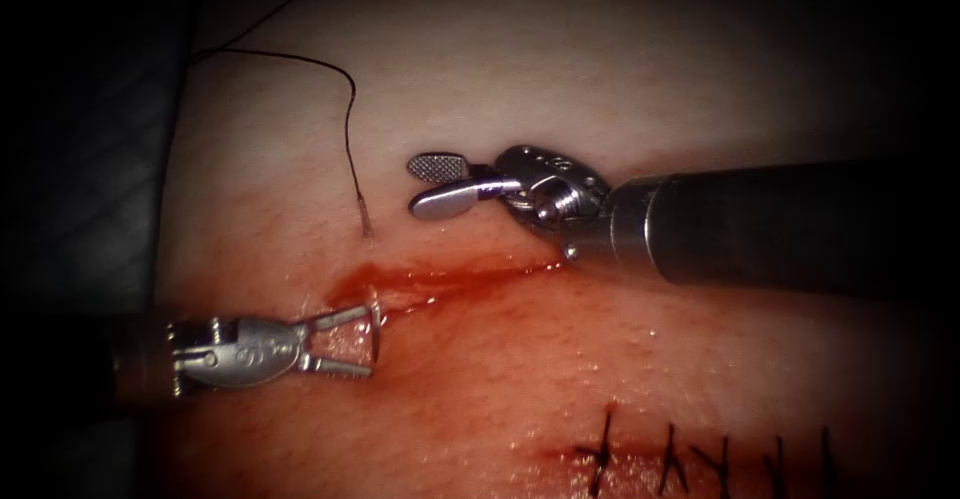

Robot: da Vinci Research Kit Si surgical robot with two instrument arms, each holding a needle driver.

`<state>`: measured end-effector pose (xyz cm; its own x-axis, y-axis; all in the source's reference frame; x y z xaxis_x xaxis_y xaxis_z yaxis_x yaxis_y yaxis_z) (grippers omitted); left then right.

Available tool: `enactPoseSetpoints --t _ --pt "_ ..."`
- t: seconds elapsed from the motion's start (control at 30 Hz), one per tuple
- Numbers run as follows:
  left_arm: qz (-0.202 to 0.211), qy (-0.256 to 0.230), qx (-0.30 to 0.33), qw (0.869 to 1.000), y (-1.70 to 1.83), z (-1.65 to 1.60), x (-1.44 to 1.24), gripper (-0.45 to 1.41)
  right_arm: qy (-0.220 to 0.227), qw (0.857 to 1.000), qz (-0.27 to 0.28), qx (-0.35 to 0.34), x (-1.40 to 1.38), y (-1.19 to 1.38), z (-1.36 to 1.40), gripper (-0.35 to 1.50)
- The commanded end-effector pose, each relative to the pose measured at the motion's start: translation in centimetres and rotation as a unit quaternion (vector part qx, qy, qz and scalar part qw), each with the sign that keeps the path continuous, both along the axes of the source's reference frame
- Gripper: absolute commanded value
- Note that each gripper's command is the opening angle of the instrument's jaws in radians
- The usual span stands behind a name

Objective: Wound Closure
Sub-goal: Grab the needle with the left tool and rotate it through the wound.

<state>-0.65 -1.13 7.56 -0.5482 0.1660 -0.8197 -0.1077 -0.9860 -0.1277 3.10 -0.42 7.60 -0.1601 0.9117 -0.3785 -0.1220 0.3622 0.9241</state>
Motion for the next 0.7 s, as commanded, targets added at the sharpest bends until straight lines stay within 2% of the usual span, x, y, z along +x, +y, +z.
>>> enactPoseSetpoints --t 0.03,0.17,0.23,0.57,0.67,0.7 --pt "0.008 0.0 -0.011 1.0 -0.02 0.07 -0.07 0.19 -0.001 1.0 0.002 -0.001 0.05 0.01 0.07 0.79" --pt "0.02 -0.01 -0.046 0.999 -0.01 0.1 -0.17 0.15 -0.002 1.0 0.002 -0.004 0.05 -0.02 0.09 0.61" --pt "0.018 -0.014 -0.056 0.998 0.0 0.12 -0.22 0.2 -0.002 1.0 0.002 -0.004 0.06 -0.03 0.1 0.54" --pt "0.003 -0.026 -0.079 0.997 0.17 0.35 -0.24 0.36 -0.004 1.0 0.001 -0.012 0.06 -0.1 0.19 0.39" --pt "-0.004 -0.017 -0.092 0.996 0.19 0.42 -0.23 0.34 -0.006 1.0 0.003 -0.013 0.06 -0.12 0.21 0.39" --pt "-0.003 -0.018 -0.096 0.995 0.19 0.43 -0.22 0.27 -0.008 1.0 0.006 -0.012 0.06 -0.12 0.21 0.39"
